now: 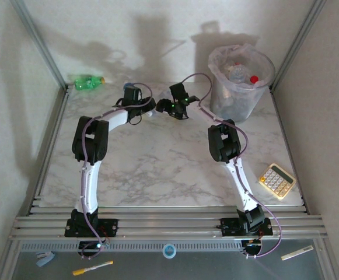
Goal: Throw the plastic bottles in the bin
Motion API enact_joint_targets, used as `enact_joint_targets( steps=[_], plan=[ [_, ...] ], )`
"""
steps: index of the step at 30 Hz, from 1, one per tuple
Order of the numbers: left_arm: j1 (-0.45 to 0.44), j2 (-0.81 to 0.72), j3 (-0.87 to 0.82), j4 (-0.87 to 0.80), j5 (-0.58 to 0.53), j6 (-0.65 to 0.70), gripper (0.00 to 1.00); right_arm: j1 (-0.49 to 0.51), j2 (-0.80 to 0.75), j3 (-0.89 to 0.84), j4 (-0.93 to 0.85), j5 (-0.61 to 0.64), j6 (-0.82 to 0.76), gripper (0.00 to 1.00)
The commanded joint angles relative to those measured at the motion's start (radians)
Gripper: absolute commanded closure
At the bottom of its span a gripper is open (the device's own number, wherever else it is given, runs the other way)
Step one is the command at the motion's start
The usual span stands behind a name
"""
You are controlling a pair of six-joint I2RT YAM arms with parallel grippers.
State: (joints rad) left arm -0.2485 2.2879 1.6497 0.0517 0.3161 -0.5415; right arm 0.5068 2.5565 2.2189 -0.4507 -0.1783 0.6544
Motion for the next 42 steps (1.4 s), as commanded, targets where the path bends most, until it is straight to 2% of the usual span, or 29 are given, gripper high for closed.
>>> enact_joint_targets(
  steps=[1,6,10,16,19,21,29,34,42],
  plan=[
    [-0.036,0.045,-0.004,-0.068,-0.003,0.038,0.46,-0.018,-0.004,0.043,0.015,-0.042,0.048,0.16],
    [-0.070,0.034,-0.034,-0.066,-0.005,0.044,0.51,-0.035,0.042,0.105,0.020,-0.069,0.103,0.16],
    [-0.087,0.029,-0.071,-0.047,0.001,0.034,0.60,-0.049,0.073,0.138,0.033,-0.078,0.145,0.16],
    [-0.109,0.000,-0.154,0.003,0.006,0.020,0.63,-0.058,0.100,0.188,0.016,-0.072,0.155,0.16],
    [-0.129,-0.010,-0.172,0.013,0.017,0.027,0.64,-0.059,0.144,0.284,-0.081,-0.075,0.135,0.18],
    [-0.148,-0.011,-0.172,0.014,0.018,0.039,0.65,-0.059,0.156,0.287,-0.096,-0.088,0.140,0.18],
    [-0.200,-0.035,-0.210,0.041,0.026,0.050,0.67,-0.041,0.111,0.212,-0.120,-0.083,0.083,0.22],
    [-0.209,-0.083,-0.273,0.074,0.021,0.040,0.68,-0.026,-0.009,0.004,-0.064,-0.066,0.050,0.25],
    [-0.221,-0.241,-0.385,0.125,0.045,0.034,0.66,-0.011,-0.175,-0.182,-0.029,-0.023,0.005,0.26]
  ],
)
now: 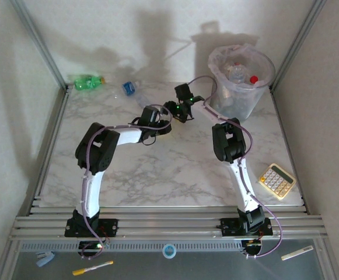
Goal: Throw the plastic bottles in the bin
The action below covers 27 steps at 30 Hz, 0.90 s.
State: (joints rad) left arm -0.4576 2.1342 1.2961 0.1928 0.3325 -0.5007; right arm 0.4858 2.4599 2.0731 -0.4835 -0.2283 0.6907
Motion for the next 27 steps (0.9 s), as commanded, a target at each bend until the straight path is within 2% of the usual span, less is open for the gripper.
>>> enact_joint_targets(
  steps=[1,8,11,13,15,17,21,27],
  plan=[
    [-0.013,-0.120,-0.041,-0.026,0.031,-0.003,0.65,0.010,-0.098,-0.044,0.001,0.032,-0.039,0.26],
    [0.020,-0.333,-0.038,-0.172,0.002,0.040,0.55,0.010,-0.194,-0.064,-0.009,0.019,-0.080,0.21],
    [0.045,-0.405,-0.022,-0.210,-0.036,0.060,0.46,0.011,-0.191,-0.055,-0.004,-0.005,-0.067,0.20],
    [0.082,-0.408,0.023,-0.261,-0.080,0.085,0.36,0.010,-0.185,-0.055,0.003,-0.008,-0.054,0.19],
    [0.122,-0.370,0.079,-0.302,-0.112,0.115,0.34,0.010,-0.171,-0.046,0.013,-0.026,-0.034,0.18],
    [0.162,-0.309,0.130,-0.314,-0.092,0.135,0.34,0.010,-0.152,-0.020,0.025,-0.049,-0.046,0.17],
    [0.233,-0.248,0.132,-0.263,-0.056,0.083,0.38,0.014,-0.036,0.196,-0.137,-0.049,-0.213,0.15],
    [0.250,-0.313,0.020,-0.173,-0.049,0.039,0.37,0.022,0.196,0.557,-0.350,-0.095,-0.352,0.15]
  ],
)
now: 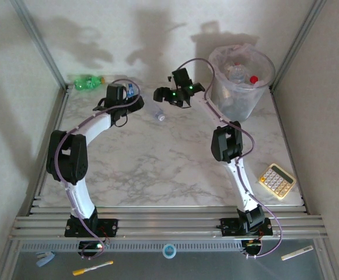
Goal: Throw the plastic bottles in the bin
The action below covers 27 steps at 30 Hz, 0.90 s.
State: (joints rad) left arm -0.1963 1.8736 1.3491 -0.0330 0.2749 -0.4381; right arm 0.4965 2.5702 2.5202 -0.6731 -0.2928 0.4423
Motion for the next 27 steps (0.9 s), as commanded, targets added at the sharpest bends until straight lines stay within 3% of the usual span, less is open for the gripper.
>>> enact_joint_targets(
  steps=[1,8,18,21,25,27],
  plan=[
    [-0.010,-0.072,-0.051,0.059,0.008,-0.023,0.36,0.014,0.104,0.129,-0.165,-0.025,-0.113,0.15],
    [-0.003,-0.276,-0.247,0.131,0.003,-0.076,0.28,0.062,0.152,0.110,-0.068,-0.032,-0.161,0.11],
    [0.008,-0.493,-0.377,0.061,-0.031,-0.065,0.26,0.137,0.211,0.138,-0.091,0.022,-0.200,0.13],
    [0.016,-0.532,-0.396,0.043,-0.030,-0.064,0.26,0.156,0.224,0.140,-0.110,0.051,-0.210,0.23],
    [0.027,-0.603,-0.419,0.030,-0.010,-0.074,0.23,0.163,0.222,0.133,-0.135,0.120,-0.204,0.51],
    [0.032,-0.648,-0.423,0.023,-0.009,-0.076,0.20,0.164,0.183,0.090,-0.114,0.134,-0.197,0.60]
  ],
)
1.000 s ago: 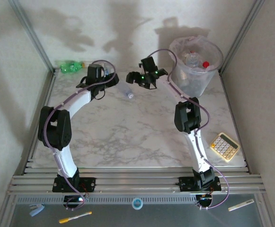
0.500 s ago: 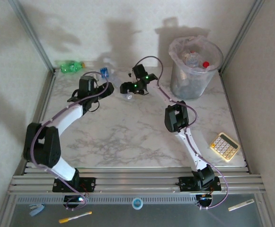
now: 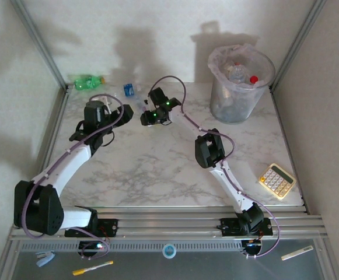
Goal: Throw the plastic bottles in the bin
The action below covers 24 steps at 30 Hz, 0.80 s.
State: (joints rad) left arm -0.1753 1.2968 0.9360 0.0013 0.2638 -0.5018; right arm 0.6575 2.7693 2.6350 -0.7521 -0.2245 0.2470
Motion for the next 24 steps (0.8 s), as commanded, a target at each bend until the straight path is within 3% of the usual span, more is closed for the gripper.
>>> enact_joint_targets(
  steps=[1,7,14,20,24],
  plan=[
    [0.011,-0.097,-0.011,-0.017,-0.003,-0.014,0.17,0.005,-0.050,-0.066,-0.012,0.075,-0.003,0.63],
    [0.021,-0.230,-0.003,-0.061,-0.027,-0.011,0.06,0.035,-0.357,-0.398,0.155,0.131,-0.022,0.73],
    [0.021,-0.375,0.007,-0.067,-0.071,0.000,0.00,0.085,-0.972,-0.978,0.509,0.291,-0.121,0.74],
    [0.020,-0.412,-0.010,-0.023,-0.074,0.009,0.00,0.085,-1.454,-1.268,0.671,0.478,-0.242,0.76],
    [-0.010,-0.366,-0.013,0.017,-0.057,-0.002,0.00,0.085,-1.672,-1.363,0.743,0.642,-0.346,0.77]
  ],
)
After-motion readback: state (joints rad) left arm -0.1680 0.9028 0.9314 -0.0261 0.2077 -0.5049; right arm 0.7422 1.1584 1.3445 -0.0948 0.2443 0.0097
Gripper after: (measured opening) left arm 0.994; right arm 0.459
